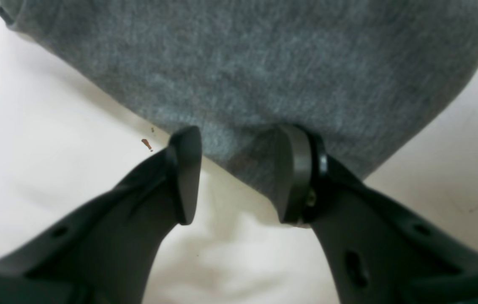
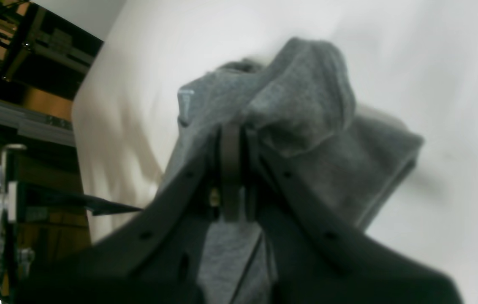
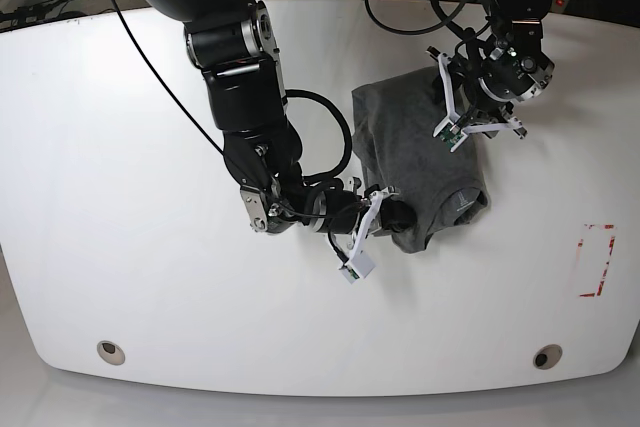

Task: Fold the T-shirt properly
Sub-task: 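Tuck the bundle's loose corner under with the right gripper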

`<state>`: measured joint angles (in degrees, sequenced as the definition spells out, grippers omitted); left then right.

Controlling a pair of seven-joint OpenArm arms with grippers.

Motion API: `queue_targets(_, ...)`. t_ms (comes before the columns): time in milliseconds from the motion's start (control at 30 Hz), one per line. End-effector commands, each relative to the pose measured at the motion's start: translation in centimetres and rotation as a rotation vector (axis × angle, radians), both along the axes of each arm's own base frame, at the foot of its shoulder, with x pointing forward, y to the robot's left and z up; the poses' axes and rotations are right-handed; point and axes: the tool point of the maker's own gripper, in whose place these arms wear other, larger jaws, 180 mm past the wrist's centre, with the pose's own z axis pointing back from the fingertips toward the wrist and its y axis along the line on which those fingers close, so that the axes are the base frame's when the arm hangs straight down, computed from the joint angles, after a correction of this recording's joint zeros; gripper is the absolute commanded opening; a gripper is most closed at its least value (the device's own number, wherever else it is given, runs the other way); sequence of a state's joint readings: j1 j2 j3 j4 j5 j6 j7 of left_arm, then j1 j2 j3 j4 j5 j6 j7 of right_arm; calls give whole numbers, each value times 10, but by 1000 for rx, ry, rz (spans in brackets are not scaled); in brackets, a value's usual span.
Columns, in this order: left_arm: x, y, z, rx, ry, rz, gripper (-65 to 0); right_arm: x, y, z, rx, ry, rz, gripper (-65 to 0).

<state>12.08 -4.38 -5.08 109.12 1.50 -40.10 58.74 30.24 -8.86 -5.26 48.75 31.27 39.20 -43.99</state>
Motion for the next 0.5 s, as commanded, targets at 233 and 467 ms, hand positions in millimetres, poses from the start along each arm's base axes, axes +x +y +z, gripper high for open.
queue_targets(233, 8, -1, 11, -5, -41, -4, -392, 12, -11, 72, 6, -242, 14, -650)
queue_targets(467, 7, -1, 10, -3, -39, -4, -392, 20, -40, 85, -13, -285, -46, -650)
